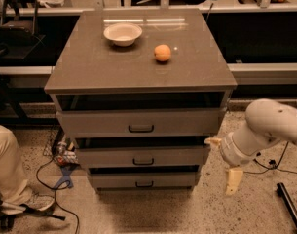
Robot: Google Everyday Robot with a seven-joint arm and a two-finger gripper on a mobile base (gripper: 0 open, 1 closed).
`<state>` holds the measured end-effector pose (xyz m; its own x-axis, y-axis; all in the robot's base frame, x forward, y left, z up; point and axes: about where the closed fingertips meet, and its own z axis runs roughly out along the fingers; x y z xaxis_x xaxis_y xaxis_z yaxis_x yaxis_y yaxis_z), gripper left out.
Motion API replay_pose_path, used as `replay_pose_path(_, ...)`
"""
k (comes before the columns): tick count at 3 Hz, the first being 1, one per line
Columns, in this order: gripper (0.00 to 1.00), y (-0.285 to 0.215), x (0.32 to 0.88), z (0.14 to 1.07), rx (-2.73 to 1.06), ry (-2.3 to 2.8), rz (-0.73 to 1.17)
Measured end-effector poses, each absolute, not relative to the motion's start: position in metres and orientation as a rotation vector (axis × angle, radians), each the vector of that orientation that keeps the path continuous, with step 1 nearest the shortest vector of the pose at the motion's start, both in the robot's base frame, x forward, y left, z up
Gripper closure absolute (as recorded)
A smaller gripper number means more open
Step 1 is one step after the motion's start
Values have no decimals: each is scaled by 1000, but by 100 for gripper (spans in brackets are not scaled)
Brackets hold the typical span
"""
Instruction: Open bottom drawer
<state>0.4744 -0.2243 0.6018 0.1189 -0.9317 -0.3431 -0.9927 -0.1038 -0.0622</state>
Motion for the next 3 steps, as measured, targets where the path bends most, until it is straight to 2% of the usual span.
replay_pose_path(3,0,-173,433,447,-2186,1819,391)
